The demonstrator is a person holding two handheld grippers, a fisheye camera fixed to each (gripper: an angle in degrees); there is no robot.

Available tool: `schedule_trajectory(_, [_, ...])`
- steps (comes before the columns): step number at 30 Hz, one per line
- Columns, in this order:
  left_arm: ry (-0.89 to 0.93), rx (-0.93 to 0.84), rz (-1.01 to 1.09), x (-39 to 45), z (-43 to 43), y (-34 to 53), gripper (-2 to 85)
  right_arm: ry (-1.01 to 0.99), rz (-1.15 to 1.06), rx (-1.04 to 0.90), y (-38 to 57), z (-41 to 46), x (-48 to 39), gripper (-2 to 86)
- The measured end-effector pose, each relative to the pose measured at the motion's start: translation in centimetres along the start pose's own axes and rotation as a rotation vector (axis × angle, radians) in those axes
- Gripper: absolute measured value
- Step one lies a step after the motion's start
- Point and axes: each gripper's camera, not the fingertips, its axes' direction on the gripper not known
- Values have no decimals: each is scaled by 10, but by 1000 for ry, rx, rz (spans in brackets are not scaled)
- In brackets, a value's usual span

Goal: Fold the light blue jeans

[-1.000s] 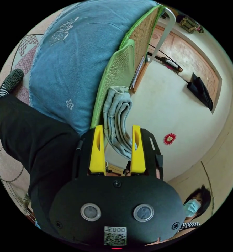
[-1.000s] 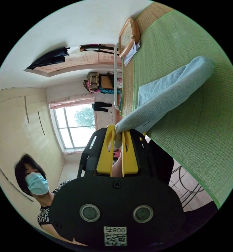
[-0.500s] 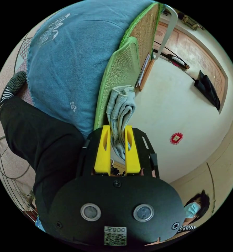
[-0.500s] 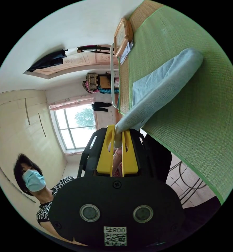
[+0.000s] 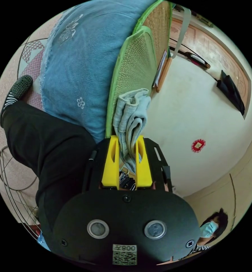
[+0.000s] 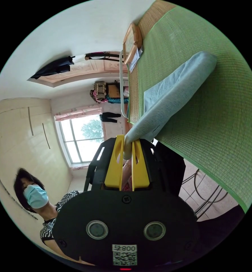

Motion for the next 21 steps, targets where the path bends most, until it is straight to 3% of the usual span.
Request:
schedule_trajectory(12, [-62, -57, 149, 21, 93, 61, 83, -89, 10, 46, 99, -84, 60, 17])
schedule_trajectory(21, [-106, -153, 265, 49, 219, 114, 81, -175, -36, 151, 179, -173, 92, 11])
